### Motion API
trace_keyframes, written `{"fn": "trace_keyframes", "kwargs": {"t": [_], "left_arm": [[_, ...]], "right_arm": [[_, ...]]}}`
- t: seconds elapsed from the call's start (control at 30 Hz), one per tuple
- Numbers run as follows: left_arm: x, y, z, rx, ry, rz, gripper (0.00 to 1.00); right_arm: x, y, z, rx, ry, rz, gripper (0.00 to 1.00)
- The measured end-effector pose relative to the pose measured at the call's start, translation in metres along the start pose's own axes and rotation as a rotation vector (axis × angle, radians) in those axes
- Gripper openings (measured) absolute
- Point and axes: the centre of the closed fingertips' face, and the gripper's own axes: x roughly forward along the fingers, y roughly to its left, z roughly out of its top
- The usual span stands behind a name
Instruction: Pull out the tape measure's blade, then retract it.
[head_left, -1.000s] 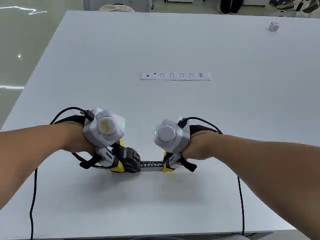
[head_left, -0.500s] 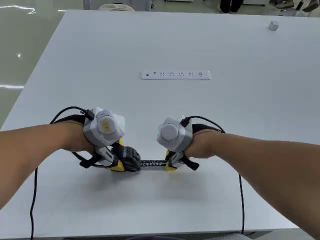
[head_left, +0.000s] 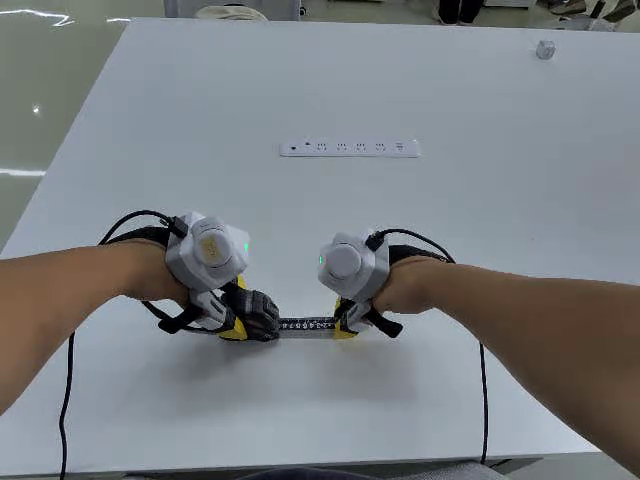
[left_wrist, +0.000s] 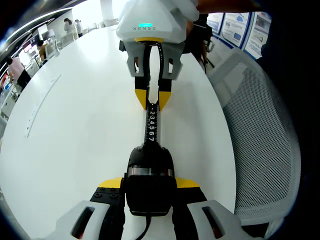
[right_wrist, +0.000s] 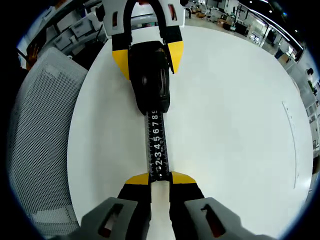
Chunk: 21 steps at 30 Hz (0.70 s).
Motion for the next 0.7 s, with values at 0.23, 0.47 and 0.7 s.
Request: {"fn": "trace_keyframes", "kwargs": {"t": [0.23,0.47,0.7], "left_arm": [[-0.0004,-0.0004,0.0006,-0.002,-0.001,0.004,0.33],[0.0,0.0007,0.0004,-0.005,0.0,0.009,0.33],[0.0002,0.0008,-0.0001,0.003,0.004,0.011,0.33]], "right_arm": [[-0.0008,-0.0003,-0.0014,-0.002,0.0,-0.001,0.12],[-0.002,-0.0001,-0.0042,-0.001,0.003,-0.003,0.12],[-0.0037,-0.0001,-0.0075,0.004,0.001,-0.006,0.12]]}}
